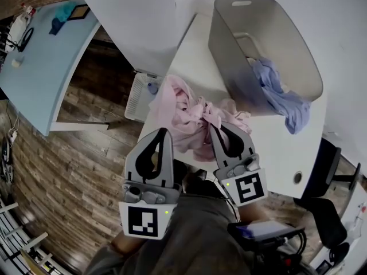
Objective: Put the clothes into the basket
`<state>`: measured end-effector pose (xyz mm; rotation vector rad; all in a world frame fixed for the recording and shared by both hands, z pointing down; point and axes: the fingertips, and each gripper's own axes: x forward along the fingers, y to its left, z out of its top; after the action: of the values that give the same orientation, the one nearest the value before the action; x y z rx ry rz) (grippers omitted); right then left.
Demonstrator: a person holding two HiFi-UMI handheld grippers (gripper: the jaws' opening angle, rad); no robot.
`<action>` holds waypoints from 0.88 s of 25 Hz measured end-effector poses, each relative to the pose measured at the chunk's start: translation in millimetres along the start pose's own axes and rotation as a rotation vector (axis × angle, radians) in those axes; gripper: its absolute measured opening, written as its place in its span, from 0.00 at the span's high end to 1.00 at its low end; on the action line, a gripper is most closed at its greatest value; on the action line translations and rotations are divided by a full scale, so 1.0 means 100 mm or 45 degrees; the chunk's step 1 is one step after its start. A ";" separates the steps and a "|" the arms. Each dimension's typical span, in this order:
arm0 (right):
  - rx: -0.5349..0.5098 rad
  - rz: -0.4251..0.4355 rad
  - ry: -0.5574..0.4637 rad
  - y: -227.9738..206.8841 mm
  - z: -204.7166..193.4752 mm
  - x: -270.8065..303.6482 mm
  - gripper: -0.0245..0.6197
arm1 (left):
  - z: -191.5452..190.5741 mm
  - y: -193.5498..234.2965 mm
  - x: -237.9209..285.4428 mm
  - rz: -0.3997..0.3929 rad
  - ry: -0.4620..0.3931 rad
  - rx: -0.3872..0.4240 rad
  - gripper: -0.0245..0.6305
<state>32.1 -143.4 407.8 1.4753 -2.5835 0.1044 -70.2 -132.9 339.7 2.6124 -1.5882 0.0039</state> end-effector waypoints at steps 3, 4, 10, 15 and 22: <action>-0.025 -0.005 -0.040 0.00 0.26 -0.04 0.92 | 0.12 0.00 -0.05 0.007 -0.017 0.004 0.95; -0.032 -0.006 -0.056 0.00 0.35 -0.04 0.92 | 0.17 0.01 -0.05 0.010 -0.028 0.009 0.95; -0.048 -0.003 -0.159 -0.05 0.98 -0.08 0.92 | 0.59 0.03 -0.04 0.024 -0.108 0.036 0.95; -0.064 -0.042 -0.255 -0.21 1.55 -0.12 0.92 | 1.07 0.05 0.04 0.018 -0.247 0.087 0.95; -0.096 -0.194 -0.405 -0.67 2.15 -0.26 0.92 | 1.47 -0.04 0.28 -0.065 -0.361 0.133 0.95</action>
<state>80.0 -186.2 190.0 1.7795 -2.6598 -0.2654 -60.0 -167.3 194.6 2.8384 -1.6420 -0.3090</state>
